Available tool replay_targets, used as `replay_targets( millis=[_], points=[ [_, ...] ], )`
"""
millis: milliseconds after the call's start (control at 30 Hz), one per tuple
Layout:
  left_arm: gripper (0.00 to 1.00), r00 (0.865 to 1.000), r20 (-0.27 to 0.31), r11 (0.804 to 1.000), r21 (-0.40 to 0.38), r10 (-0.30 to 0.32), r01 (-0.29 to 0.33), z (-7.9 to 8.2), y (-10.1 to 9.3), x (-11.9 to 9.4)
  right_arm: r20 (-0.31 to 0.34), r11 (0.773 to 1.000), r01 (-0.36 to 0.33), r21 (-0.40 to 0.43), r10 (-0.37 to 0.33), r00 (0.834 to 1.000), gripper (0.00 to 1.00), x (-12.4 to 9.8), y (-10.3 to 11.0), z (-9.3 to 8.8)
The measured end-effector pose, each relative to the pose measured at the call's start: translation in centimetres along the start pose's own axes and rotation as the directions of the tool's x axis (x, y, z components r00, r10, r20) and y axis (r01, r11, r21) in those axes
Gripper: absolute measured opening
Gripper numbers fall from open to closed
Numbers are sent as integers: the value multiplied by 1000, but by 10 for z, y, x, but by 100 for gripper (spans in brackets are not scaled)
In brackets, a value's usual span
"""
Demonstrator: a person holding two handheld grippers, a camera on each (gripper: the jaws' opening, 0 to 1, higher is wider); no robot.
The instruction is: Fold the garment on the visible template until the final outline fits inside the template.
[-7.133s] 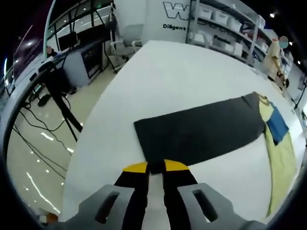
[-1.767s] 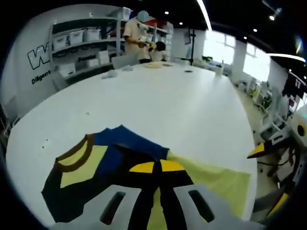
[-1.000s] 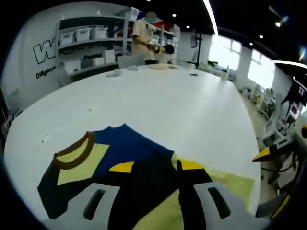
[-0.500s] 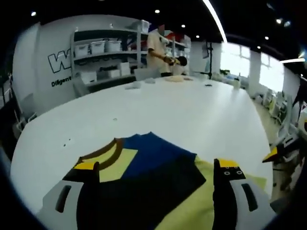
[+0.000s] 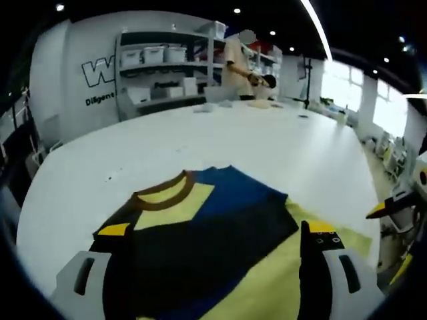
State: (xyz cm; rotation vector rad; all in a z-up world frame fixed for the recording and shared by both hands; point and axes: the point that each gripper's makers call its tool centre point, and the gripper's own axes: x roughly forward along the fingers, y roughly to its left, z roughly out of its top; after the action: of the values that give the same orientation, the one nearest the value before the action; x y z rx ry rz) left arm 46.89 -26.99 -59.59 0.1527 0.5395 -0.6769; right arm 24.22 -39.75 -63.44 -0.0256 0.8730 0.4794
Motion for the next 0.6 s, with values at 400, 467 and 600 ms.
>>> replay_targets(
  millis=[400, 467, 600],
  points=[
    [97, 997, -5, 997, -29, 71, -71, -7, 38, -24, 11, 1000, -4, 26, 4, 1000, 99, 5, -3, -1],
    [95, 995, -5, 994, -37, 102, -102, -12, 48, -26, 10, 1000, -5, 29, 4, 1000, 99, 6, -3, -2],
    [92, 991, -57, 991, -58, 120, -123, -29, 58, -29, 1, 999, -1, 32, 1, 1000, 99, 8, -4, -4]
  ],
)
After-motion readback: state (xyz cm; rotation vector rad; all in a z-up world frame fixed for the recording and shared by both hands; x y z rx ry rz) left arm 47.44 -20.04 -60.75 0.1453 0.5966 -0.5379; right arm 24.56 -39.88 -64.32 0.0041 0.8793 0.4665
